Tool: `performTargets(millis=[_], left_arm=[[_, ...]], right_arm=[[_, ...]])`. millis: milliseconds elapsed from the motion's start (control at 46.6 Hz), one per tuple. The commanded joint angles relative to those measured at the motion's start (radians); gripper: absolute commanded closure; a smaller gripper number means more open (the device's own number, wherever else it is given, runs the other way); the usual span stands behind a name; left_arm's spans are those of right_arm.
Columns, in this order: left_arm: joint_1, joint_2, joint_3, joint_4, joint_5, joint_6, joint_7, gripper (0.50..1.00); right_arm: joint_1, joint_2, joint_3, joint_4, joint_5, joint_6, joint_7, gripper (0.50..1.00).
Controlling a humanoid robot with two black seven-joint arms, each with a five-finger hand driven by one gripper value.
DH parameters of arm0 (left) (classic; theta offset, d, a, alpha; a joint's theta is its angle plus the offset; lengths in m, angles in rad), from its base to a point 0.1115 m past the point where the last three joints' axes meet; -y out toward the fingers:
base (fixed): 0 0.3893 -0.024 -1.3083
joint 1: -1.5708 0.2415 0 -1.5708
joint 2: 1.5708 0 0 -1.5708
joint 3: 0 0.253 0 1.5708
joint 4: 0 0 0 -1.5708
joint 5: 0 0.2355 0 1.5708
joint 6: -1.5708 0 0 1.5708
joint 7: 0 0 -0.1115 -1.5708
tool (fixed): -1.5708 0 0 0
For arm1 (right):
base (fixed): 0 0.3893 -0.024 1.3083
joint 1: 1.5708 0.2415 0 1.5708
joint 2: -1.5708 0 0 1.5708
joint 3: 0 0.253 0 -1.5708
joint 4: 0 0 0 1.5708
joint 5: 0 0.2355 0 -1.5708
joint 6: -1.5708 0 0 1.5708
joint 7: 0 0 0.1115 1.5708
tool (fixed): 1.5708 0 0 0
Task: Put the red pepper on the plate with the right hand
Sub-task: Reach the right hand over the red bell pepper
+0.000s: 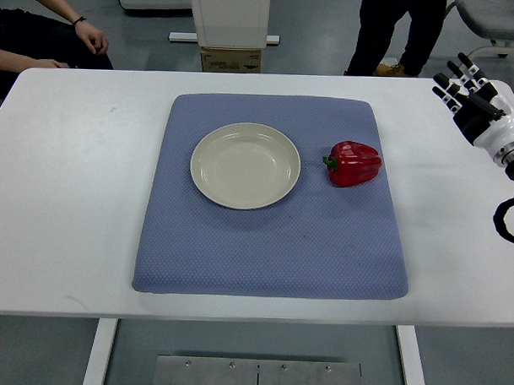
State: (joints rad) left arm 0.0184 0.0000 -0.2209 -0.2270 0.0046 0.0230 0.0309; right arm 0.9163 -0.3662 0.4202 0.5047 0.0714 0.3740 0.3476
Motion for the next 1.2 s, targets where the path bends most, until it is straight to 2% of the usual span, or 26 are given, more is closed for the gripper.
performTargets(millis=[0, 86, 214, 322, 450, 601, 794, 944, 1180], left_arm=[[0.000, 0.000, 0.000, 0.000, 0.000, 0.000, 0.000, 0.500], [0.000, 0.000, 0.000, 0.000, 0.000, 0.000, 0.000, 0.500], [0.000, 0.000, 0.000, 0.000, 0.000, 0.000, 0.000, 0.500], [0.000, 0.000, 0.000, 0.000, 0.000, 0.000, 0.000, 0.500], [0.000, 0.000, 0.000, 0.000, 0.000, 0.000, 0.000, 0.500], [0.001, 0.000, 0.000, 0.000, 0.000, 0.000, 0.000, 0.500], [0.000, 0.000, 0.000, 0.000, 0.000, 0.000, 0.000, 0.500], [0.000, 0.000, 0.000, 0.000, 0.000, 0.000, 0.000, 0.500], [0.000, 0.000, 0.000, 0.000, 0.000, 0.000, 0.000, 0.500]], right_arm=[[0.022, -0.007, -0.047, 0.001, -0.090, 0.002, 0.005, 0.576], [0.039, -0.039, -0.073, 0.015, -0.137, 0.019, 0.005, 0.576], [0.099, -0.106, -0.147, 0.098, -0.225, 0.052, 0.011, 0.571], [0.164, -0.145, -0.240, 0.149, -0.321, 0.054, 0.059, 0.553], [0.277, -0.145, -0.424, 0.153, -0.449, 0.054, 0.134, 0.551], [0.389, -0.131, -0.635, 0.155, -0.504, 0.052, 0.168, 0.548], [0.493, -0.024, -0.912, 0.152, -0.552, 0.031, 0.166, 0.548], [0.532, 0.058, -1.086, 0.147, -0.556, -0.072, 0.159, 0.551], [0.552, 0.135, -1.140, 0.130, -0.556, -0.093, 0.116, 0.551]])
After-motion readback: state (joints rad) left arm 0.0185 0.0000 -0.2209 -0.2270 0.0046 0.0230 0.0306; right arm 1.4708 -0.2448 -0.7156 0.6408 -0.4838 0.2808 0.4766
